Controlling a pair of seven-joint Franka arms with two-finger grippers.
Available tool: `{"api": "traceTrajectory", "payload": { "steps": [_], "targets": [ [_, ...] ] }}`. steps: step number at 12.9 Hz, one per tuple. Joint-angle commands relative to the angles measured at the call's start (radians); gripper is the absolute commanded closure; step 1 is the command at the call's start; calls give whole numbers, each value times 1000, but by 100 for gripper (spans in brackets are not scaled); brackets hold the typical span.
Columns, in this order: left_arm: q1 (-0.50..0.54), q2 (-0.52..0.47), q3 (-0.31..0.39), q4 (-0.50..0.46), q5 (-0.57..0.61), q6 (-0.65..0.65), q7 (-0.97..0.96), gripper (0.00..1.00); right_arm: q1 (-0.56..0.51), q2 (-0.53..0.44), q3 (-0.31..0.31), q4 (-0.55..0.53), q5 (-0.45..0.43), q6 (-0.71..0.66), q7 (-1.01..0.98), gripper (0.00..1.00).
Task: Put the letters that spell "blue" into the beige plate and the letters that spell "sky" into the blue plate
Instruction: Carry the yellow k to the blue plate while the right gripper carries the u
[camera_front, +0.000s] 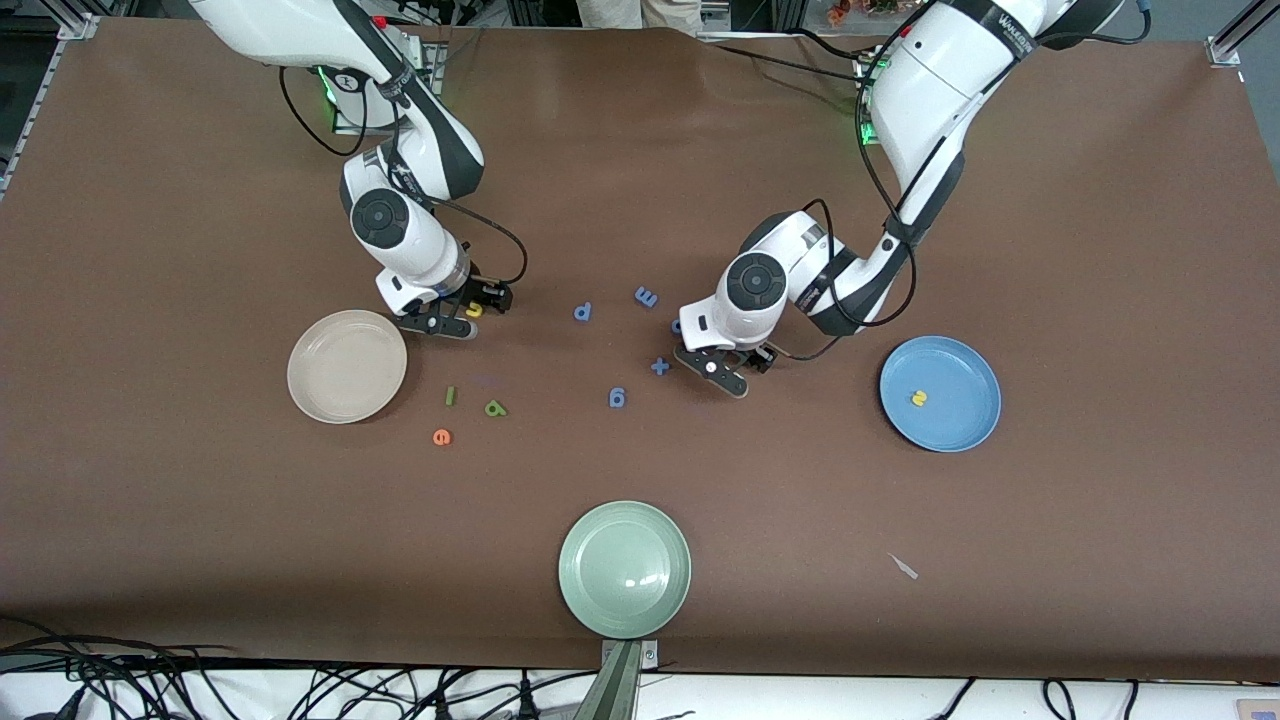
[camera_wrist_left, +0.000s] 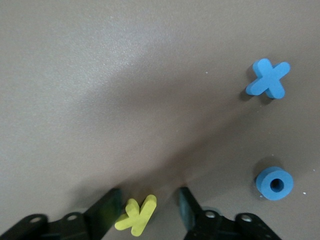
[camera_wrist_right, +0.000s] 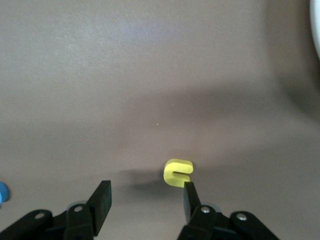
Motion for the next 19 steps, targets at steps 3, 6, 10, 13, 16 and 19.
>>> {"api": "traceTrajectory", "payload": {
  "steps": [3, 6, 10, 13, 16, 19],
  "targets": [
    [16, -60, 0, -33, 38, -68, -15, 100, -9, -21, -10, -27, -8, 4, -20, 34],
    [44, -121, 0, -16, 36, -145, 8, 100, -11, -5, -19, -29, -22, 32, -24, 34],
    [171, -178, 3, 21, 36, -274, 210, 100, -11, 21, -22, -39, -22, 83, -24, 34],
    [321, -169, 3, 16, 36, -274, 443, 100, -11, 21, -22, -42, -22, 84, -24, 42],
    [416, -137, 3, 12, 38, -271, 525, 100, -11, 23, -22, -52, -23, 95, -24, 55],
    [434, -121, 5, -10, 38, -271, 537, 83, -11, 23, -22, -58, -23, 101, -42, 71]
  ]
}}
